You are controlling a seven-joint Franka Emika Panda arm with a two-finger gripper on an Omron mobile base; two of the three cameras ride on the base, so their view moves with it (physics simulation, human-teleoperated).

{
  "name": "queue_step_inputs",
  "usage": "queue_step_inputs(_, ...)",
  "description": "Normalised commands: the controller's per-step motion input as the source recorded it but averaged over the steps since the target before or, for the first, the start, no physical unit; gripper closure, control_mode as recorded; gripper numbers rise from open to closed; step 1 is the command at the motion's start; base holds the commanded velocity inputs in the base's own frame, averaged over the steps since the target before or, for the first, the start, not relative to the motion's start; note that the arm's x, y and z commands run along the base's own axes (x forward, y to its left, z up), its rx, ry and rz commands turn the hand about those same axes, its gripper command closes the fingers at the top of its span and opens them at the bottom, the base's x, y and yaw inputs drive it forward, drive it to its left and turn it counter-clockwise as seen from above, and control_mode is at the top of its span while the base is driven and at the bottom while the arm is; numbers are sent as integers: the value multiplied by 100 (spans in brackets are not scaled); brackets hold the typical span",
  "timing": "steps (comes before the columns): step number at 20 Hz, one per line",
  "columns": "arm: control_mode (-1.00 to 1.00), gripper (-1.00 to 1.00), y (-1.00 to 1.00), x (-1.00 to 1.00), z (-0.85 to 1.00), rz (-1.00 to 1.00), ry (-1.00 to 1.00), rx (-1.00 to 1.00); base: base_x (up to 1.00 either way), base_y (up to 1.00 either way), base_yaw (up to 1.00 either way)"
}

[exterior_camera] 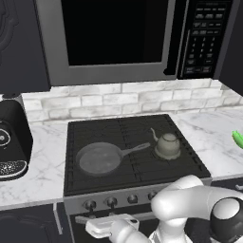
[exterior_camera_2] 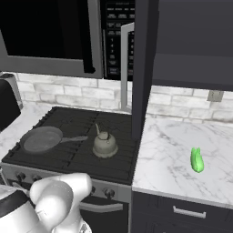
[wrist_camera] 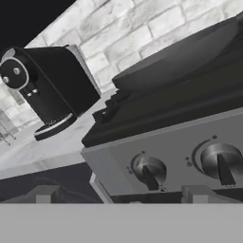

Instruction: Pick the pan from the cabinet and place it on the stove. Then turn on the stove burner for the pan.

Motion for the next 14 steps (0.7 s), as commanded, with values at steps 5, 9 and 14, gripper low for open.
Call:
queue_step_inputs(5, -100, -100, -1, -35, 29, -23, -10, -1, 0, 0, 0)
queue_step_inputs(9, -100, -100, 5, -29, 15, -19, -6, 0, 0, 0, 0)
queue_step_inputs(14, -100, -100, 14, -13, 0, -1, -8, -7, 0, 0, 0)
